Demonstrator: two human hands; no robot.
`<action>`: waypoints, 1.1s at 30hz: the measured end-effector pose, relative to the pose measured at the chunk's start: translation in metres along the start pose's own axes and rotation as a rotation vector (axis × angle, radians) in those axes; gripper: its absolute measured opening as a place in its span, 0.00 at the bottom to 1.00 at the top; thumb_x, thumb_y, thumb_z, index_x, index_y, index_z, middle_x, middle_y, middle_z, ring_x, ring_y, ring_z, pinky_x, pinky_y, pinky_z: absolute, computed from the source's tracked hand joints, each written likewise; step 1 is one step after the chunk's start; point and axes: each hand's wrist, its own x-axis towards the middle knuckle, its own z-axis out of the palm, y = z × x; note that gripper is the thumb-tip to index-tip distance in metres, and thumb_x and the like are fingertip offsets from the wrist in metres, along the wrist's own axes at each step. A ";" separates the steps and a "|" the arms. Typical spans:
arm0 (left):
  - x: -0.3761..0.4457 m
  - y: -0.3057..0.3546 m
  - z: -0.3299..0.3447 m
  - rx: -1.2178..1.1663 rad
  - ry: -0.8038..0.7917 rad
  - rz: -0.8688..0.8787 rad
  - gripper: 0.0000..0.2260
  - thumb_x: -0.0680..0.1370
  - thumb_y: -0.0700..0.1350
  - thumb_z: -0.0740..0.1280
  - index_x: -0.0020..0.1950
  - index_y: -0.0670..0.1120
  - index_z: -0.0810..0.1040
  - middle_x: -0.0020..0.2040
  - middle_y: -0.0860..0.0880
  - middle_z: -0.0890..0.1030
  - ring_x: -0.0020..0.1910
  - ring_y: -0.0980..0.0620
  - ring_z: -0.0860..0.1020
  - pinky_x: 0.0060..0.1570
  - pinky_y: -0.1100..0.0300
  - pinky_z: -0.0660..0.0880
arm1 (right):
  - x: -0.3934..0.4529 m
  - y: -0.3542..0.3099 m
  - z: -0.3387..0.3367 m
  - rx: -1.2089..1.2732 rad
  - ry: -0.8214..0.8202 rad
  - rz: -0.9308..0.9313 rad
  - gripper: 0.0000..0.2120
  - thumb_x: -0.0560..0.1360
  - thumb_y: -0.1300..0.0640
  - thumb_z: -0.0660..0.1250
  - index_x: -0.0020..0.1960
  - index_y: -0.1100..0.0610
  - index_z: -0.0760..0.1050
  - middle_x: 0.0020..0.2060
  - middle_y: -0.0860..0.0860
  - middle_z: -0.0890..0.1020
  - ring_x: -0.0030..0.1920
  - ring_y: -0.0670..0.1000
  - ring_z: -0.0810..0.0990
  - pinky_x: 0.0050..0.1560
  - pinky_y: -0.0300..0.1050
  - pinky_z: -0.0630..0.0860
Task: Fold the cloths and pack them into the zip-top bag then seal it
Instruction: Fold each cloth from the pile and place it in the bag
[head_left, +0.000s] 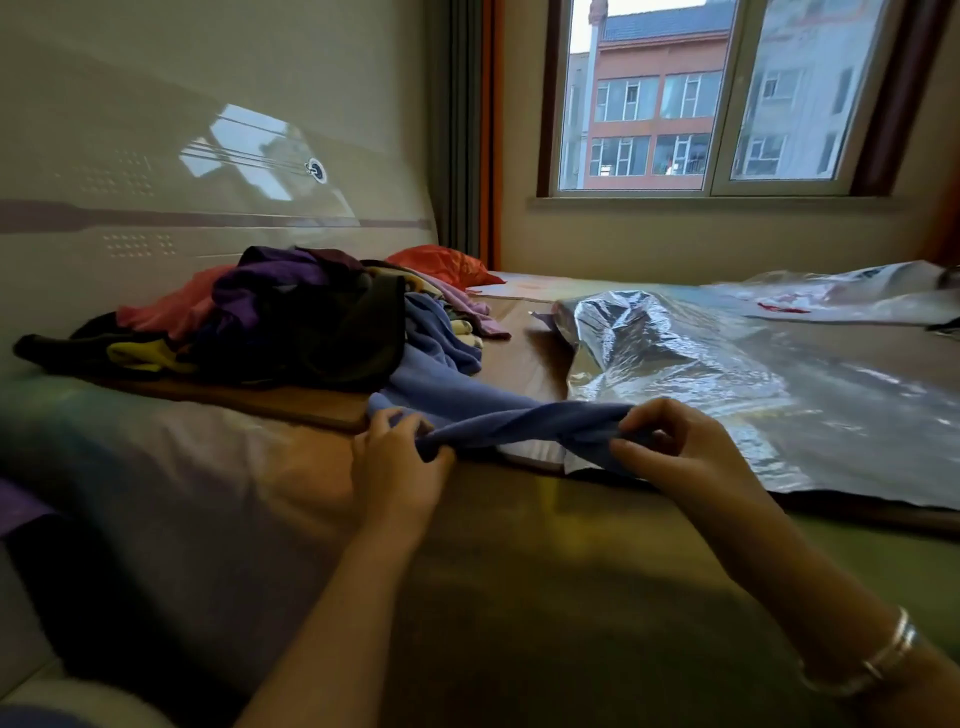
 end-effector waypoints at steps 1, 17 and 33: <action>0.000 0.002 0.000 -0.027 0.007 0.015 0.06 0.76 0.44 0.68 0.52 0.47 0.77 0.60 0.44 0.73 0.57 0.44 0.73 0.53 0.54 0.73 | -0.001 0.002 -0.002 -0.017 0.010 -0.020 0.07 0.72 0.69 0.68 0.44 0.59 0.73 0.42 0.60 0.78 0.42 0.54 0.78 0.38 0.39 0.73; -0.016 0.042 -0.003 -0.445 -0.351 0.029 0.15 0.80 0.51 0.61 0.40 0.42 0.70 0.33 0.48 0.72 0.32 0.55 0.71 0.29 0.68 0.66 | 0.020 0.013 0.002 0.563 0.205 0.036 0.06 0.76 0.65 0.65 0.51 0.56 0.73 0.42 0.52 0.82 0.47 0.50 0.81 0.53 0.46 0.77; -0.025 0.062 -0.021 -0.673 -0.277 0.159 0.04 0.76 0.42 0.68 0.44 0.44 0.73 0.39 0.44 0.78 0.39 0.50 0.78 0.38 0.63 0.76 | 0.024 0.015 0.031 0.180 -0.058 -0.239 0.04 0.76 0.67 0.65 0.50 0.61 0.75 0.42 0.61 0.82 0.40 0.50 0.81 0.39 0.39 0.77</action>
